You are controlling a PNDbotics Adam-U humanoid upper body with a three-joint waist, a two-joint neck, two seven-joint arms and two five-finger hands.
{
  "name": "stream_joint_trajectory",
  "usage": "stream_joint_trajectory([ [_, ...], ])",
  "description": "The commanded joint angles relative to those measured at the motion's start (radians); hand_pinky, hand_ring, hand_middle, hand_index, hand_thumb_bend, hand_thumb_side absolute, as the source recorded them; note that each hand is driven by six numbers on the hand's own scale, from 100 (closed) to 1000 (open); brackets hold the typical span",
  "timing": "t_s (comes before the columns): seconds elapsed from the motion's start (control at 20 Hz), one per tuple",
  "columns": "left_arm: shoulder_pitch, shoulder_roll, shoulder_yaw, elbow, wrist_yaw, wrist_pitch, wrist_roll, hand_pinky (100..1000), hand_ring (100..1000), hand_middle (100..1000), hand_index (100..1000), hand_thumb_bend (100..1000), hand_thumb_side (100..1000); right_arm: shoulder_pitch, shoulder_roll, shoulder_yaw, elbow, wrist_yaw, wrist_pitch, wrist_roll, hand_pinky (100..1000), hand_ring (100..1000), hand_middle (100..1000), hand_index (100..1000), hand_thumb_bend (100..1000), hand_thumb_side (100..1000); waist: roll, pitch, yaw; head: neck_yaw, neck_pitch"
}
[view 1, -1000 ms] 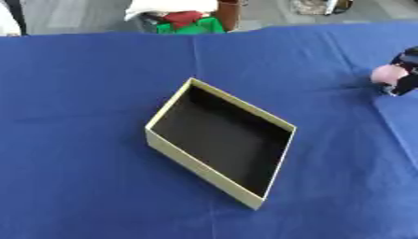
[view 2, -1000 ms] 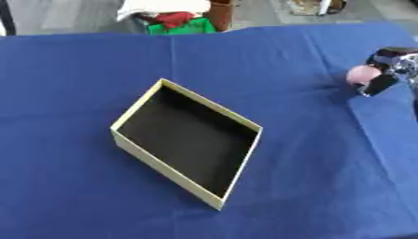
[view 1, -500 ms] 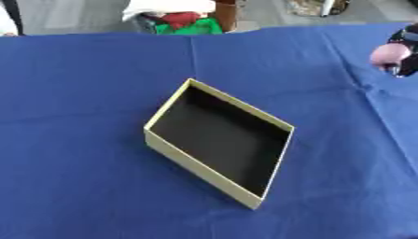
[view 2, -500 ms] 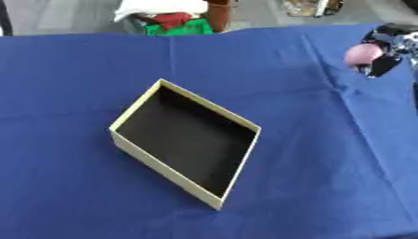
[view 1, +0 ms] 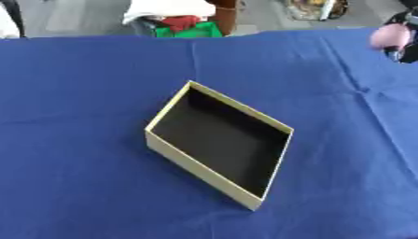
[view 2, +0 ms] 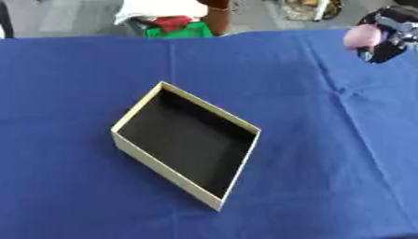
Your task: Pick up objects on the table and place them in the box.
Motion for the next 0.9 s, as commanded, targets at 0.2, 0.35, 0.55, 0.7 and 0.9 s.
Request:
stream_joint_trajectory([
  [0.2,-0.011,0.014,0.006,-0.017,-0.001,-0.004,0.000,741,606,693,680,543,935,0.005,-0.022,0.054,-0.142,-0.089,-0.083,-0.002,589,662,707,838,100,100,0.000,-0.020,0.003,0.011,-0.005],
  [0.35,-0.011,0.014,0.005,-0.017,-0.001,-0.004,-0.001,741,606,693,680,543,935,0.015,-0.025,0.069,-0.175,-0.126,-0.100,0.004,589,662,707,838,100,100,0.000,-0.020,0.004,0.014,-0.004],
  [0.55,-0.016,0.015,0.004,-0.017,0.000,-0.007,0.000,740,606,692,680,547,934,0.037,-0.013,0.167,-0.308,-0.237,-0.213,-0.001,599,656,682,817,100,100,-0.004,-0.019,0.014,0.024,-0.005],
  [0.7,-0.016,0.014,0.003,-0.017,0.002,-0.007,0.001,740,605,692,680,546,934,0.044,-0.014,0.216,-0.382,-0.285,-0.247,0.003,607,658,654,795,100,100,-0.007,-0.020,0.017,0.032,-0.004],
  [0.9,-0.017,0.013,0.002,-0.017,0.003,-0.007,0.000,740,605,692,680,548,934,0.042,0.001,0.282,-0.439,-0.338,-0.292,0.002,605,655,619,764,100,100,-0.010,-0.020,0.022,0.053,-0.002],
])
